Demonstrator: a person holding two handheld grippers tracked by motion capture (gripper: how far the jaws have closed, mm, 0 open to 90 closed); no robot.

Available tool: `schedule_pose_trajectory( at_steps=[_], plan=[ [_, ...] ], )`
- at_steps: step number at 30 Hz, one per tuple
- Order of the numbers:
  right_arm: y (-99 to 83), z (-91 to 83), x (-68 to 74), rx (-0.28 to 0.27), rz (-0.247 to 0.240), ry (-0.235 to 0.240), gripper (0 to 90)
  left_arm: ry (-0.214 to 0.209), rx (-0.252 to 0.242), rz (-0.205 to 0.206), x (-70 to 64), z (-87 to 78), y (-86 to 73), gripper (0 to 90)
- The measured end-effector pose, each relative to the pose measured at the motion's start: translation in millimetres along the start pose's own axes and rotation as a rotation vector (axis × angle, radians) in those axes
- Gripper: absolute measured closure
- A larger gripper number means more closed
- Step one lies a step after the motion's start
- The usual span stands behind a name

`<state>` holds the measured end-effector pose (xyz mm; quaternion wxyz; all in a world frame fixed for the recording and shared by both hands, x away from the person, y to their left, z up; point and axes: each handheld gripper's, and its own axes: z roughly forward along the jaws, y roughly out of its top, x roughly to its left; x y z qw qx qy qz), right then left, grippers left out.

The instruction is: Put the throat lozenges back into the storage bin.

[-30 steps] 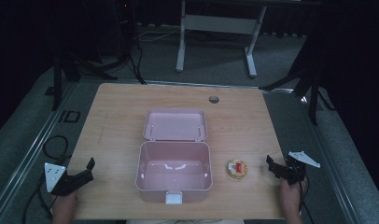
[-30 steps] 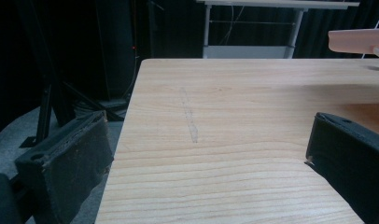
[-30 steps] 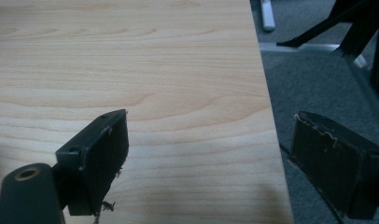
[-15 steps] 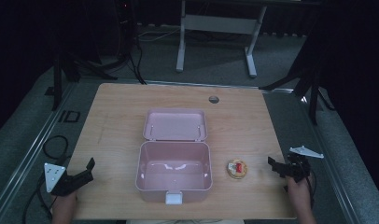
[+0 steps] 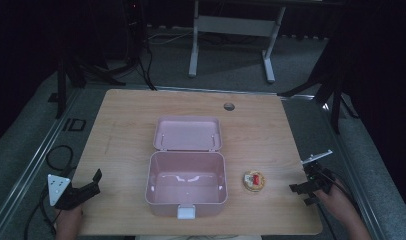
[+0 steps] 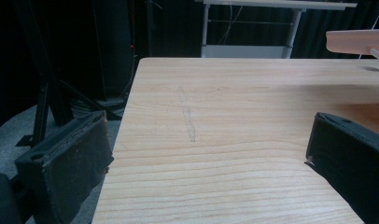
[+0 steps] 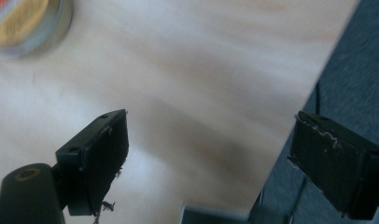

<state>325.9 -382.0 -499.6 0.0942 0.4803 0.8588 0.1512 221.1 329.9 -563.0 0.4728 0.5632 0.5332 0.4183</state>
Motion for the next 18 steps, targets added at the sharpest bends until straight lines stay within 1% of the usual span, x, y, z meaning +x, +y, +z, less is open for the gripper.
schedule_pose_trajectory(
  at_steps=[3, 5, 8, 10, 11, 12, 13, 14, 15, 16, 17, 18],
  plan=[
    [2.3, 1.1, 5.2, 0.097, -0.066, 0.018, 11.2, 0.000, -0.001, 0.000, 0.0, 0.0, 0.0, 0.5],
    [3.7, 0.7, 8.7, 0.143, -0.105, 0.048, 11.2, 0.000, -0.001, 0.000, 0.0, 0.0, 0.0, 0.5],
    [6.2, -2.1, 12.4, 0.203, -0.161, 0.077, 11.2, -0.001, -0.001, 0.002, 0.0, -0.1, -0.1, 0.5],
    [7.6, -3.7, 13.2, 0.245, -0.183, 0.103, 11.2, -0.001, -0.001, 0.001, 0.0, -0.1, -0.1, 0.5],
    [8.1, -4.1, 14.1, 0.266, -0.205, 0.116, 11.2, -0.002, -0.001, 0.001, 0.0, -0.1, -0.1, 0.5],
    [8.4, -4.5, 15.7, 0.292, -0.219, 0.124, 11.5, -0.002, -0.002, 0.001, 0.0, -0.1, -0.1, 0.5],
    [8.7, -4.5, 17.4, 0.323, -0.235, 0.142, 13.4, -0.002, -0.002, 0.000, 0.0, -0.1, -0.1, 0.5],
    [8.7, -4.6, 19.4, 0.348, -0.263, 0.151, 13.2, -0.002, -0.002, 0.000, 0.0, -0.1, -0.1, 0.5],
    [9.0, -4.6, 21.4, 0.368, -0.278, 0.161, 13.5, -0.003, -0.002, 0.001, 0.0, -0.1, -0.1, 0.5],
    [9.3, -4.4, 23.1, 0.393, -0.281, 0.181, 13.5, -0.003, -0.002, 0.002, 0.0, -0.1, -0.1, 0.5],
    [9.7, -4.4, 24.5, 0.403, -0.296, 0.187, 13.5, -0.004, -0.002, 0.001, 0.0, -0.2, -0.1, 0.5],
    [10.5, -4.6, 25.8, 0.411, -0.301, 0.189, 13.5, -0.004, -0.002, 0.002, 0.1, -0.2, -0.1, 0.5]
  ],
)
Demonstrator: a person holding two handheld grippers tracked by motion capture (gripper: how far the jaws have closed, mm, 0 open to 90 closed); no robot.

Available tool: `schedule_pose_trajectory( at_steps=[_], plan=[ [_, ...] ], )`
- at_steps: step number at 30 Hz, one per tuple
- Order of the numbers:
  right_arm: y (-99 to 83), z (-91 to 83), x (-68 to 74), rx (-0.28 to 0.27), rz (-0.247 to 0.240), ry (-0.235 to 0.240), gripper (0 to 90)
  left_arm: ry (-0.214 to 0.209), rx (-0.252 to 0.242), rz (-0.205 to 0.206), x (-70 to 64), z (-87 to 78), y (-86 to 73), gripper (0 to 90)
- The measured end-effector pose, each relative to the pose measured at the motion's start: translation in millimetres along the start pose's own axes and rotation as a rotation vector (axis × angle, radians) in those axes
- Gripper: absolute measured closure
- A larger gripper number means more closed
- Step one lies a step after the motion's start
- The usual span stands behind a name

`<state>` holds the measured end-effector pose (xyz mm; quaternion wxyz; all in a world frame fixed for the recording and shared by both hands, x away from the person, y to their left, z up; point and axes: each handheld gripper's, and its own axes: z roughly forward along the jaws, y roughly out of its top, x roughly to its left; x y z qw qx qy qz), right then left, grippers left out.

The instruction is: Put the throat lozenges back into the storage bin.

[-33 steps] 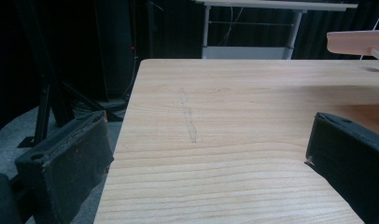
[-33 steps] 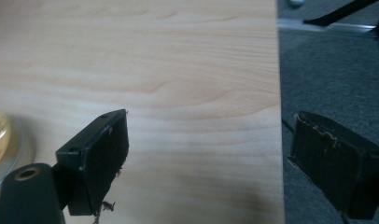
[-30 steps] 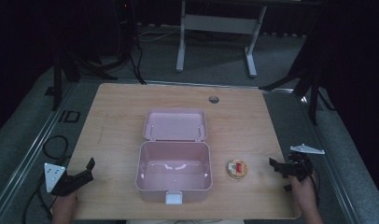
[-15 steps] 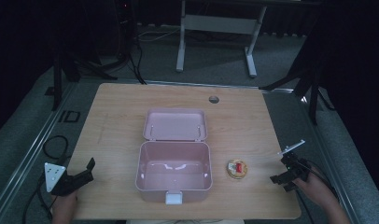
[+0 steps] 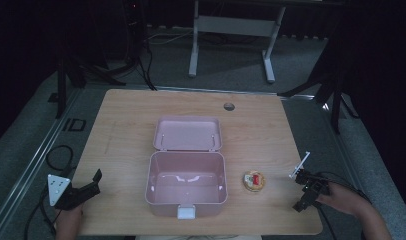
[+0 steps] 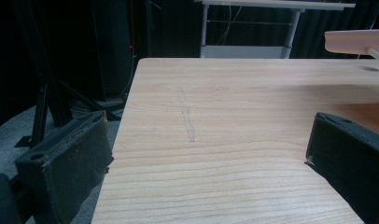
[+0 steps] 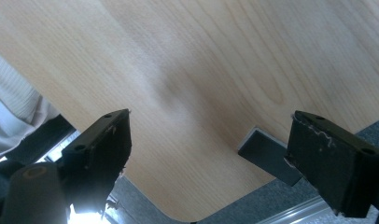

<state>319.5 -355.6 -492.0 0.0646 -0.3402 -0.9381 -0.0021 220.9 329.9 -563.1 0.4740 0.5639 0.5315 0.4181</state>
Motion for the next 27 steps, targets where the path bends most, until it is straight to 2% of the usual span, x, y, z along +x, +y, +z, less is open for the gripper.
schedule_pose_trajectory(
  at_steps=[11, 22, 27],
  plan=[
    [8.9, -0.3, -3.2, 0.024, 0.004, -0.001, 12.6, -0.007, -0.001, -0.003, 0.0, 0.0, 0.0, 0.5],
    [36.4, 4.9, 0.7, 0.021, -0.072, -0.010, 13.3, -0.010, -0.002, -0.005, 0.3, -0.1, 0.0, 0.5],
    [52.3, 9.3, 3.0, 0.043, -0.104, -0.029, 13.2, -0.012, -0.002, -0.006, 0.5, -0.1, 0.0, 0.5]
  ],
)
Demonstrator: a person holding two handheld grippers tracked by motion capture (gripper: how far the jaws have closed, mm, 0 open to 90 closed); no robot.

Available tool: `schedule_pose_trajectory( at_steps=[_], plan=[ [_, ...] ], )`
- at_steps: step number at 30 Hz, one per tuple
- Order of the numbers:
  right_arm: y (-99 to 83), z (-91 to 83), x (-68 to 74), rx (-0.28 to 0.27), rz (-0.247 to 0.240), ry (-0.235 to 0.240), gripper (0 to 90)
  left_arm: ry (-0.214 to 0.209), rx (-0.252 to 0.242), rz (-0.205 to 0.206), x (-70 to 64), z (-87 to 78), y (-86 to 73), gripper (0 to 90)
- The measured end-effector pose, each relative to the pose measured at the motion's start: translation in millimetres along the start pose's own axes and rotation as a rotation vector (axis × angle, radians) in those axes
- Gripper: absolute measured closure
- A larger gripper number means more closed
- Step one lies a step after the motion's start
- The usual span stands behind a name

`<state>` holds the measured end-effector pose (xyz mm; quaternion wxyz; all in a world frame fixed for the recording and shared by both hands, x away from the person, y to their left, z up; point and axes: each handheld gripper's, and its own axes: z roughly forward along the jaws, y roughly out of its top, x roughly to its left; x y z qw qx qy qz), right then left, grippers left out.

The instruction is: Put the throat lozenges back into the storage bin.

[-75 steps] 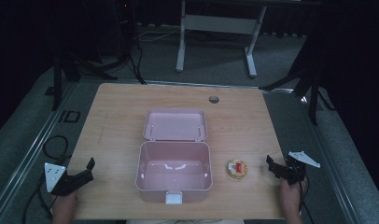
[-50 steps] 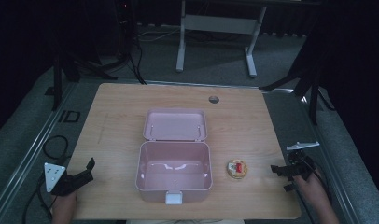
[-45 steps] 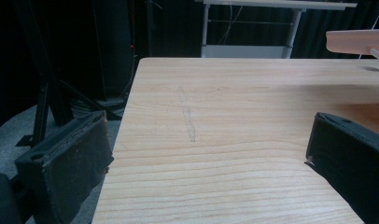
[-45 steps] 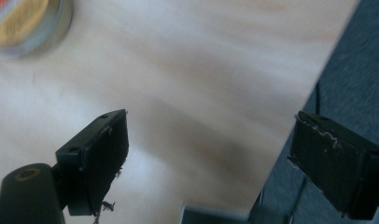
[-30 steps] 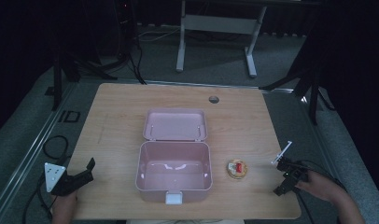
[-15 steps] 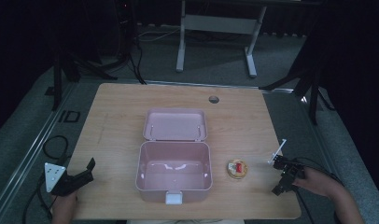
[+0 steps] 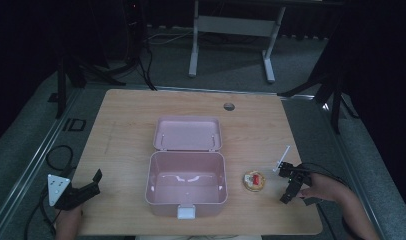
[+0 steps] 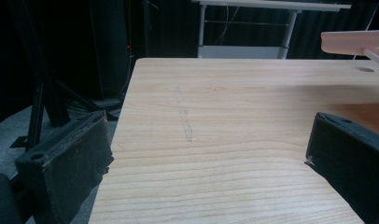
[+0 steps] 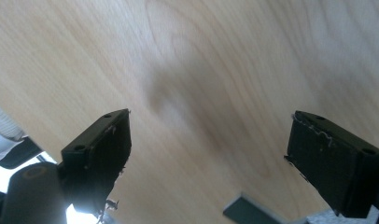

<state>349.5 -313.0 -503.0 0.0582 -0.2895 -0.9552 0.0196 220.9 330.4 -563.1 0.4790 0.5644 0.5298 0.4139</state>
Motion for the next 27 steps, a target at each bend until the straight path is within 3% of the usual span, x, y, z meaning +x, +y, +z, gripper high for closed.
schedule_pose_trajectory(
  at_steps=[27],
  plan=[
    [66.0, 2.2, 16.3, -0.021, -0.133, -0.010, 13.3, -0.008, -0.003, -0.003, 0.9, -0.3, -0.2, 0.5]
  ],
)
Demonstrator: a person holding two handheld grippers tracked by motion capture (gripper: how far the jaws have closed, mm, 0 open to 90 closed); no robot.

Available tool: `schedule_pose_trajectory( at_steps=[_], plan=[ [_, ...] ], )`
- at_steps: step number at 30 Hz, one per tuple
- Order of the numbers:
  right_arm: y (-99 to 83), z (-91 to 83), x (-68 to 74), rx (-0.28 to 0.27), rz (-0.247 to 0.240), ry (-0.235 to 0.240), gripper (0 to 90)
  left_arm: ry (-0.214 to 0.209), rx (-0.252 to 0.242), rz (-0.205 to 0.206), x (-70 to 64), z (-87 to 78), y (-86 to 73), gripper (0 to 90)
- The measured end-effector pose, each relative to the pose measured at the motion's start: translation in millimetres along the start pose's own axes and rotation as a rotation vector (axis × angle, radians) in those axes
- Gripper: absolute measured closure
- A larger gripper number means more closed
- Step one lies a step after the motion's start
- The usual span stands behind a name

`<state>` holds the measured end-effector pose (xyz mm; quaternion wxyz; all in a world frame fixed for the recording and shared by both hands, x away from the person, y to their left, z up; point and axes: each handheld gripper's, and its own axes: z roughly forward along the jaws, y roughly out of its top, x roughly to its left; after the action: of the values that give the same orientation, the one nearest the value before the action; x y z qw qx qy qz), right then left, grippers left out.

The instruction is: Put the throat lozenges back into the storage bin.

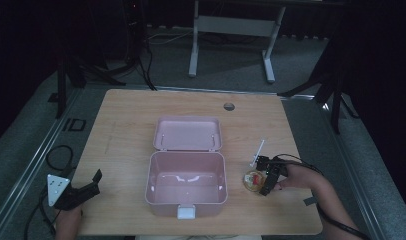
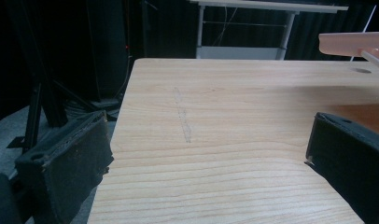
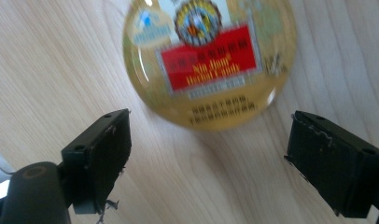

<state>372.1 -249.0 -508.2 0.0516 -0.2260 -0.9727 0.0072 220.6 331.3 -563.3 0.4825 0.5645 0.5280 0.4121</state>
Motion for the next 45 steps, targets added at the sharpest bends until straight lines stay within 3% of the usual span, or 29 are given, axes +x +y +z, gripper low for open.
schedule_pose_trajectory(
  at_steps=[2, 16, 25, 30, 36, 45],
  plan=[
    [6.8, 1.8, 1.3, -0.003, -0.024, 0.000, 13.3, -0.001, -0.001, -0.001, 0.0, -0.1, 0.0, 0.5],
    [30.9, 9.4, 5.0, 0.005, -0.073, -0.008, 16.8, -0.004, -0.002, -0.004, 0.3, -0.1, -0.1, 0.5],
    [34.4, 5.9, 6.3, 0.020, -0.088, -0.010, 20.0, -0.007, -0.004, -0.007, 0.6, -0.3, -0.1, 0.5],
    [32.8, -3.8, 7.4, 0.020, -0.088, 0.004, 20.0, -0.006, -0.005, -0.004, 0.4, -0.4, -0.2, 0.5],
    [31.1, -31.3, 15.1, 0.022, -0.107, 0.002, 20.1, -0.006, 0.001, 0.001, 0.1, 0.0, 0.0, 0.5],
    [31.7, -68.5, 26.4, 0.014, -0.117, -0.033, 20.1, -0.007, 0.001, -0.001, 0.3, 0.0, 0.0, 0.5]
  ],
)
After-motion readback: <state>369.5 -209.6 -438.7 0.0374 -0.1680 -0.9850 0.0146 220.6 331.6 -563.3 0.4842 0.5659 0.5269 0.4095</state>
